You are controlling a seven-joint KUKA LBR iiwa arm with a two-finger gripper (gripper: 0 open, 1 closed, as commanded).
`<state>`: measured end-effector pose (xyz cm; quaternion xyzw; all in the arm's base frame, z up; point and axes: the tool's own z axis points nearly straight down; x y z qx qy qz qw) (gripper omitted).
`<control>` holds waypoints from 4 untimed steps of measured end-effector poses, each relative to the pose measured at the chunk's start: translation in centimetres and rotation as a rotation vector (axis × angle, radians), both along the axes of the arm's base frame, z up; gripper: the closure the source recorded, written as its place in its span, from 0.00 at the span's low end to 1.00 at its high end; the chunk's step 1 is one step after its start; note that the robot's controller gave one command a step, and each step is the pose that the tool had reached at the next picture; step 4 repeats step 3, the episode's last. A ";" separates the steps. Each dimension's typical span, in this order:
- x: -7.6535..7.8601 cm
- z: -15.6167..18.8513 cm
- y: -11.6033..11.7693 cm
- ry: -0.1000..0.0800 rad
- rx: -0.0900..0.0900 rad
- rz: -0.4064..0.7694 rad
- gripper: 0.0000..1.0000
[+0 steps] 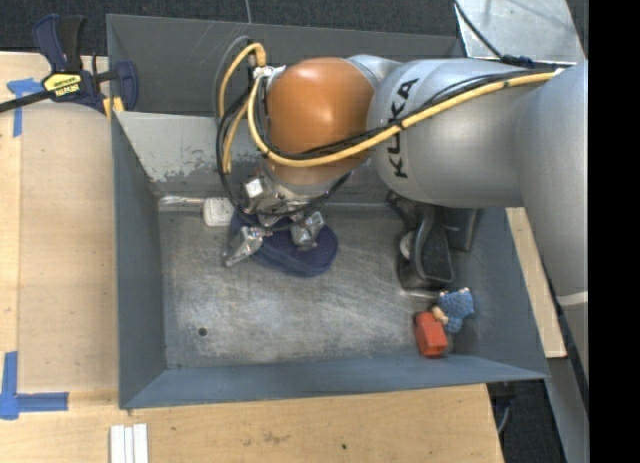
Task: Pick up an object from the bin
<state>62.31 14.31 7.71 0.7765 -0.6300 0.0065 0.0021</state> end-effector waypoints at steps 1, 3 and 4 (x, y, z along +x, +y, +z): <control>0.3 0.5 -0.3 -0.008 0.001 -0.007 1.00; 0.7 6.7 -0.2 0.002 0.015 -0.011 1.00; 0.7 6.7 -0.2 0.002 0.015 -0.011 1.00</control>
Offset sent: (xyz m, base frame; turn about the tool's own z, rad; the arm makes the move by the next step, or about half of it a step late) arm 0.0000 0.0000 0.0000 0.0000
